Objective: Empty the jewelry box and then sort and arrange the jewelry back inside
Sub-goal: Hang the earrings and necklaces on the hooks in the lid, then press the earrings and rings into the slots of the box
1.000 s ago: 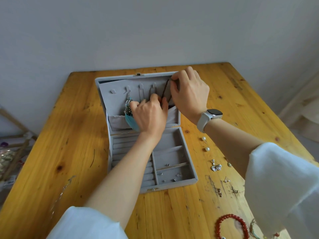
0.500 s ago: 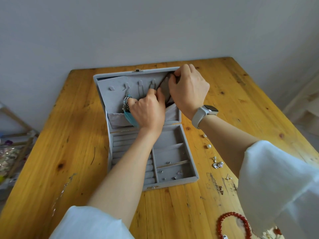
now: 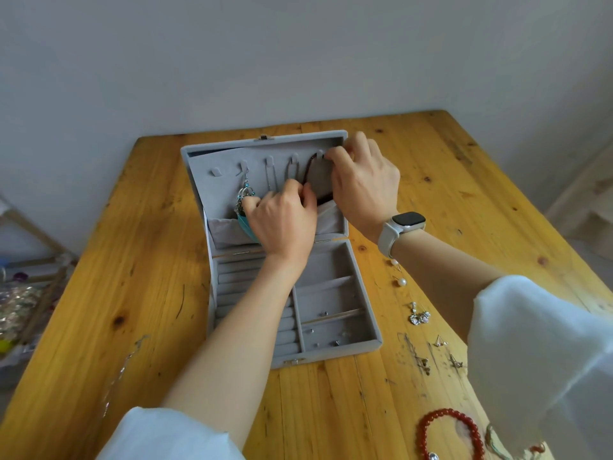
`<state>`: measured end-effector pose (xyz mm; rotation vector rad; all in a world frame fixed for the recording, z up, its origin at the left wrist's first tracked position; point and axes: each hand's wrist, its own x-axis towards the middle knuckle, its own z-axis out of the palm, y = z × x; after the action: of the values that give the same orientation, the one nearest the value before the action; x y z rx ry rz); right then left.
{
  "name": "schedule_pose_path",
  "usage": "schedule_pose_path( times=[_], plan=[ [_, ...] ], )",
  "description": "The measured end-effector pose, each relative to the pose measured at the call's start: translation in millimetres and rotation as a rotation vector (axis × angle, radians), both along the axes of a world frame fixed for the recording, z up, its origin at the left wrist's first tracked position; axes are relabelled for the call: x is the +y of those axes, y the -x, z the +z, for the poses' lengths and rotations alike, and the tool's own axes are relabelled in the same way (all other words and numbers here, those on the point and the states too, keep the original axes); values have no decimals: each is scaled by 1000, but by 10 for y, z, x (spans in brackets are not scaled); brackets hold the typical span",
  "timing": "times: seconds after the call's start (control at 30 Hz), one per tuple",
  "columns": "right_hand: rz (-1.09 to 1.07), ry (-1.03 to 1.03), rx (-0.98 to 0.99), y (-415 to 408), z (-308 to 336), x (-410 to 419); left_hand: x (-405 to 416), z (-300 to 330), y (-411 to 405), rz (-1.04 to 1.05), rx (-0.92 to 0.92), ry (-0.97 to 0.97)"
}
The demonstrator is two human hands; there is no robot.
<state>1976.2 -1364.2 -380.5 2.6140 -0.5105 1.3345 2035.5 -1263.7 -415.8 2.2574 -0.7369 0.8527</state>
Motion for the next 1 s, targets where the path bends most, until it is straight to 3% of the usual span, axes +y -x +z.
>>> schedule_pose_path(
  times=[0.37, 0.63, 0.77, 1.0],
  plan=[
    [205, -274, 59, 210, -139, 153, 246, -103, 101, -186, -175, -62],
    [252, -597, 68, 1091, -252, 410, 562, -21, 483, -252, -32, -138],
    [226, -620, 158, 1746, -466, 622, 752, -117, 1074, -323, 53, -63],
    [3, -758, 176, 2331, -661, 612, 869, -489, 2029, -612, 260, -126]
  ],
)
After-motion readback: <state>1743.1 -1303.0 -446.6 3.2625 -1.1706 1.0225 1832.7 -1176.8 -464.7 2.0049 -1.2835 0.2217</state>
